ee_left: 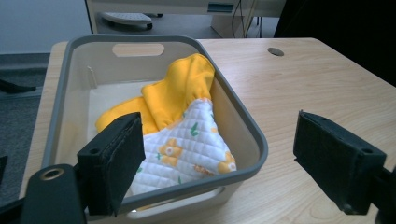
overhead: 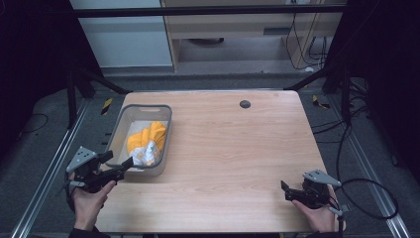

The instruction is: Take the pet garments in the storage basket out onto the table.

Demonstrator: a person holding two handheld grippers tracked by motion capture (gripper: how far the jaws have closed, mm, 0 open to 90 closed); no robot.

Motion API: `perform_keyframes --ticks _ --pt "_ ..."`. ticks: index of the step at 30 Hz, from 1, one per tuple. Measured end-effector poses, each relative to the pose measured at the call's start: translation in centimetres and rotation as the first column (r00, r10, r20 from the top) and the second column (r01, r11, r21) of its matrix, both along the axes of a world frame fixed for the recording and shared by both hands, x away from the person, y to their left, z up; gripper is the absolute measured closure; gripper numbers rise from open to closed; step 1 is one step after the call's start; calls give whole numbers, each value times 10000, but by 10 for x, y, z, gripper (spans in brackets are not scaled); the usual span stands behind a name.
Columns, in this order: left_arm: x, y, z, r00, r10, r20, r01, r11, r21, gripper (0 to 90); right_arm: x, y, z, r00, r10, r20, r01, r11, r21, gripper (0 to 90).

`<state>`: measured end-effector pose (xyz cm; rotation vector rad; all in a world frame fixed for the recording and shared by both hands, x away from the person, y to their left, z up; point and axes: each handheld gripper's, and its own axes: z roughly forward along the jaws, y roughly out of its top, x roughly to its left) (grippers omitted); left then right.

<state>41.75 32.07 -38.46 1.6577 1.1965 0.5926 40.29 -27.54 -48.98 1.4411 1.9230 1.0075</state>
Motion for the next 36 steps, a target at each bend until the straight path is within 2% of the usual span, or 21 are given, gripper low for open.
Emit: perform_keyframes --ticks 7,14,23,27,36 --pt "10 3 8 9999 150 64 -150 9999 -86 170 1 0 0 10000 18 14 -18 10000 -47 94" --pt "21 1 17 9996 250 100 -252 9995 176 176 1 0 -1 10000 1 -8 -1 10000 -20 95" --pt "38 -8 20 9995 208 -241 -190 9973 705 175 1 0 -1 10000 21 -40 -21 10000 -19 96" --pt "44 -11 22 9993 131 -351 -104 9972 741 177 2 0 -1 10000 15 -56 -16 10000 -20 97" --pt "58 -21 23 9972 -52 -742 141 9927 1198 180 1 0 0 10000 38 -39 -38 10000 34 99"
